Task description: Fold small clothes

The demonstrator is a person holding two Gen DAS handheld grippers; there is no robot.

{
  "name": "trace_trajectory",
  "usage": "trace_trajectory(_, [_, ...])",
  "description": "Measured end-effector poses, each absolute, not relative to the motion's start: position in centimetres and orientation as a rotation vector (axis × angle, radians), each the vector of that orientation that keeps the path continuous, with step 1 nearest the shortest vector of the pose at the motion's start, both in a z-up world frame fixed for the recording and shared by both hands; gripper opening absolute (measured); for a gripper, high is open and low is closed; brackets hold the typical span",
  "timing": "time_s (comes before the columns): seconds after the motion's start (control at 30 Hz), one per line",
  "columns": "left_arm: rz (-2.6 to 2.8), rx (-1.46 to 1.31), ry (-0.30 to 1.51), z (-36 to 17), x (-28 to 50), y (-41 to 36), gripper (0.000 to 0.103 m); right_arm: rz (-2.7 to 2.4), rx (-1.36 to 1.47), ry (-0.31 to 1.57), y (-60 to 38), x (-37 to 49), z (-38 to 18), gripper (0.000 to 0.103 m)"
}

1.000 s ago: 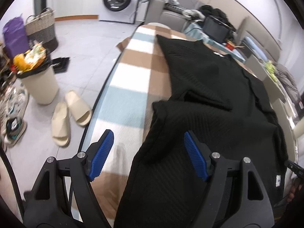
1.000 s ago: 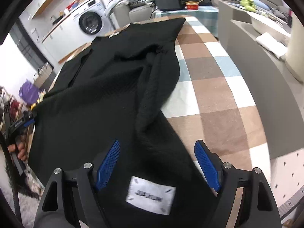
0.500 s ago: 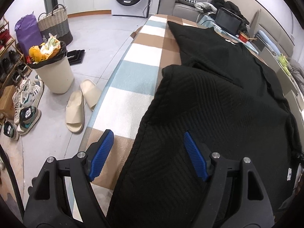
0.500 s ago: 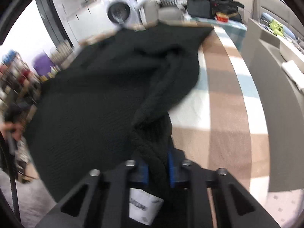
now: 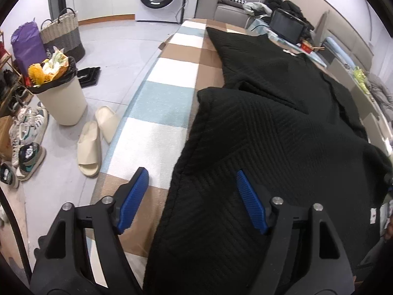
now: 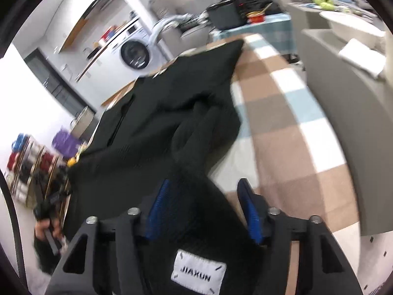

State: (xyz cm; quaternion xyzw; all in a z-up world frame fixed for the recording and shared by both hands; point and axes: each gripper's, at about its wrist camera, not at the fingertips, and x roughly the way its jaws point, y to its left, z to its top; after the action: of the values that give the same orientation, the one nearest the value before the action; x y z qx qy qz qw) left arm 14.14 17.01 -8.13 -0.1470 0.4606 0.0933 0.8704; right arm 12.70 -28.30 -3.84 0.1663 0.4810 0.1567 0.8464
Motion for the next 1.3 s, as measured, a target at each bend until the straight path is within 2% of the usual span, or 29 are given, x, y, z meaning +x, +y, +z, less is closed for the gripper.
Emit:
trace_trajectory(0.07, [0.160, -0.313, 0.954, -8.1, 14.0, 16.9, 0.034, 0.340, 0.298, 1.023, -27.7, 12.2, -4.3, 0.059])
trace_trajectory(0.13, [0.147, -0.306, 0.947, -8.1, 14.0, 16.7, 0.018, 0.313, 0.223, 1.009, -27.3, 11.7, -4.8, 0.059])
trace_trajectory(0.17, [0.141, -0.308, 0.943, -8.2, 14.0, 16.7, 0.013, 0.314, 0.209, 1.019, -27.2, 11.7, -5.2, 0.057])
trace_trajectory(0.2, [0.127, -0.321, 0.936, -8.1, 13.9, 16.7, 0.009, 0.313, 0.194, 1.027, -27.1, 11.7, -5.5, 0.053])
trace_trajectory(0.23, [0.119, -0.333, 0.926, -8.0, 13.7, 16.8, 0.006, 0.302, 0.176, 1.017, -27.0, 11.6, -5.5, 0.029])
trace_trajectory(0.27, [0.113, -0.339, 0.914, -7.7, 13.6, 16.8, 0.006, 0.289, 0.144, 0.980, -27.0, 11.2, -5.3, 0.006])
trace_trajectory(0.57, [0.061, -0.335, 0.742, -2.1, 12.3, 16.4, 0.004, 0.285, 0.296, 0.683, -29.0, 11.3, 1.2, 0.004])
trace_trajectory(0.7, [0.073, -0.327, 0.689, -0.5, 14.0, 16.7, 0.004, 0.213, 0.453, 0.673, -30.4, 14.3, 1.6, 0.004])
trace_trajectory(0.8, [0.083, -0.335, 0.707, -1.3, 16.4, 17.2, 0.004, 0.175, 0.441, 0.716, -30.0, 16.4, 0.3, 0.005])
trace_trajectory(0.9, [0.106, -0.375, 0.764, -3.3, 18.5, 18.1, 0.005, 0.190, 0.443, 0.811, -30.0, 18.6, -1.3, 0.010])
trace_trajectory(0.97, [0.123, -0.393, 0.802, -4.4, 19.0, 18.3, 0.006, 0.199, 0.432, 0.859, -30.2, 19.1, -2.2, 0.030])
trace_trajectory(1.0, [0.115, -0.402, 0.815, -4.8, 19.0, 18.4, 0.007, 0.209, 0.427, 0.870, -30.3, 18.7, -2.4, 0.034])
trace_trajectory(1.07, [0.119, -0.396, 0.828, -5.1, 18.6, 18.2, 0.017, 0.232, 0.413, 0.885, -30.6, 18.1, -3.1, 0.049])
trace_trajectory(1.1, [0.118, -0.390, 0.833, -5.3, 18.4, 18.1, 0.020, 0.241, 0.399, 0.896, -30.5, 17.7, -3.3, 0.051])
trace_trajectory(1.17, [0.106, -0.389, 0.839, -5.7, 18.0, 17.9, 0.038, 0.233, 0.341, 0.910, -30.5, 17.1, -4.0, 0.052])
trace_trajectory(1.27, [0.105, -0.374, 0.849, -6.5, 17.8, 17.4, 0.041, 0.212, 0.261, 0.956, -30.3, 17.0, -5.4, 0.049])
trace_trajectory(1.3, [0.104, -0.366, 0.854, -6.8, 17.8, 17.2, 0.036, 0.227, 0.253, 0.969, -30.2, 17.2, -5.8, 0.042])
